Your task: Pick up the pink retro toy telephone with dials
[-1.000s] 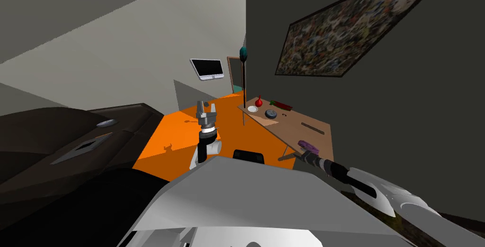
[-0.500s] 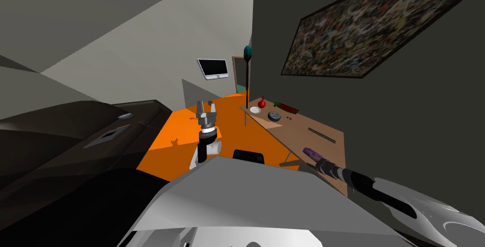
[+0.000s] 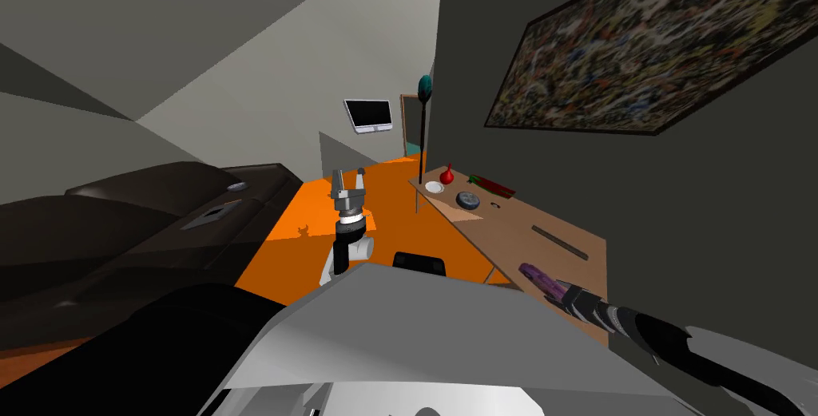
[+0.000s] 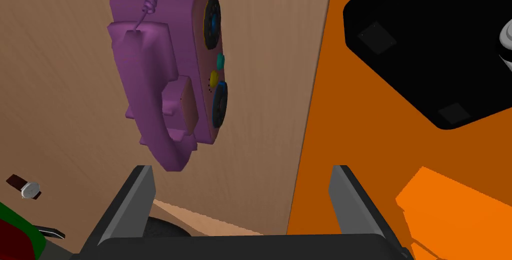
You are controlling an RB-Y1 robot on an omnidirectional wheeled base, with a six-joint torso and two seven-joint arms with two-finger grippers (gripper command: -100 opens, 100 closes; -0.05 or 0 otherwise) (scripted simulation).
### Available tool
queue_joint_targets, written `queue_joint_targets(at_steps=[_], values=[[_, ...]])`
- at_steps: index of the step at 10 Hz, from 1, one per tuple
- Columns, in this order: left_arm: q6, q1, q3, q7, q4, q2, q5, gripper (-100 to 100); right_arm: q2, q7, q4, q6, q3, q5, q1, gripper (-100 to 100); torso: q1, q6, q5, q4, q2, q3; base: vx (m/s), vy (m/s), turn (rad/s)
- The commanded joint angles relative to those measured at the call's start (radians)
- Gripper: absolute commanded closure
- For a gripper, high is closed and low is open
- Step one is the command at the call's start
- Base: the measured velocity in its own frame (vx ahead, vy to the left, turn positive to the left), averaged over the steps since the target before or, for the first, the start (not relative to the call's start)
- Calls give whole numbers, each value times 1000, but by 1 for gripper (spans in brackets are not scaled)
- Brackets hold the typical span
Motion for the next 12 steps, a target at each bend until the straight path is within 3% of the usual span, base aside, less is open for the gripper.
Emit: queue_joint_targets(at_steps=[1,6,8,9,10,12], values=[[0,0,0,0,0,0,0,0,15,6,50,-19,16,14,-16,-100,0,0,0,0,0,0,36,-39,92],[0,0,0,0,0,0,0,0,13,14,123,-35,47,35,6,-100,-1,0,0,0,-1,-1,40,-43,86],[0,0,0,0,0,0,0,0,32,19,167,-47,74,53,28,-100,-1,0,0,0,0,0,50,-66,141],[0,0,0,0,0,0,0,0,32,19,167,-47,74,53,28,-100,-2,0,-1,0,-1,-1,49,-63,66],[0,0,0,0,0,0,0,0,62,21,186,-54,94,65,43,-100,-1,0,-1,0,-1,-1,54,-72,124],[0,0,0,0,0,0,0,0,48,25,163,-43,85,57,55,-100,-1,0,-1,0,-1,-1,32,-39,40]])
